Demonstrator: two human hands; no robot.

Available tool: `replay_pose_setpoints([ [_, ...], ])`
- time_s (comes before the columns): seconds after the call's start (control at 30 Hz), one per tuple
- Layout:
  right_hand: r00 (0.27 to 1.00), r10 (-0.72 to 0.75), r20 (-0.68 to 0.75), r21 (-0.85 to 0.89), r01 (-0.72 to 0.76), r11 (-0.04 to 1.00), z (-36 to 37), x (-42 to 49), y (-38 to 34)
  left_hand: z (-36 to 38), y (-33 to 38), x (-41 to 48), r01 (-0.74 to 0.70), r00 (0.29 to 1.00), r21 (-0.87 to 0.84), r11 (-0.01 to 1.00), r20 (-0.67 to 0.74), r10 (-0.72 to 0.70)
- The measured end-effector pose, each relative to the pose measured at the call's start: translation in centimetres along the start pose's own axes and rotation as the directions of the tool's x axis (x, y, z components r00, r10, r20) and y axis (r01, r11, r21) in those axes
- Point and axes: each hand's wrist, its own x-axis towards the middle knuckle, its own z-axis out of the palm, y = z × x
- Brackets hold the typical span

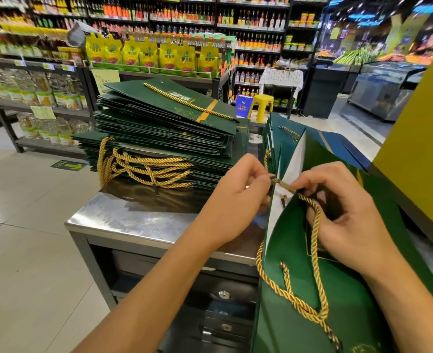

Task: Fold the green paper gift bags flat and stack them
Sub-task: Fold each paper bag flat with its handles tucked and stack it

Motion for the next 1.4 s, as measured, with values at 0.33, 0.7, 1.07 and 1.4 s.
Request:
replay_pose_setpoints([
  [0.33,0.993,0.119,-0.019,-0.184,-0.121,0.975,0.1,0.0,0.5,-0.2,-0.9,0.5,0.101,0.991,-0.176,0.979,0.106,-0.083],
  [0.7,0.943,0.327,0.058,-0.258,-0.302,0.918,-1.8,0.4,-0.2,-0.5,0.3,0.2,0.151,0.988,-0.117,0.982,0.060,-0.145],
  [1.07,0.614,0.761,-0.209,-0.408,-0.762,0.502,-6.7,-4.0,-2.8,-0.8,1.4,-2.7,0.165,0.954,-0.253,0.953,-0.206,-0.220],
  [1.4,0.655,0.725,-0.216,0.346,-0.643,0.684,-8.3,-1.4,-5.2,-3.0,5.9,-1.5,0.300,0.910,-0.482,0.823,-0.115,-0.399],
])
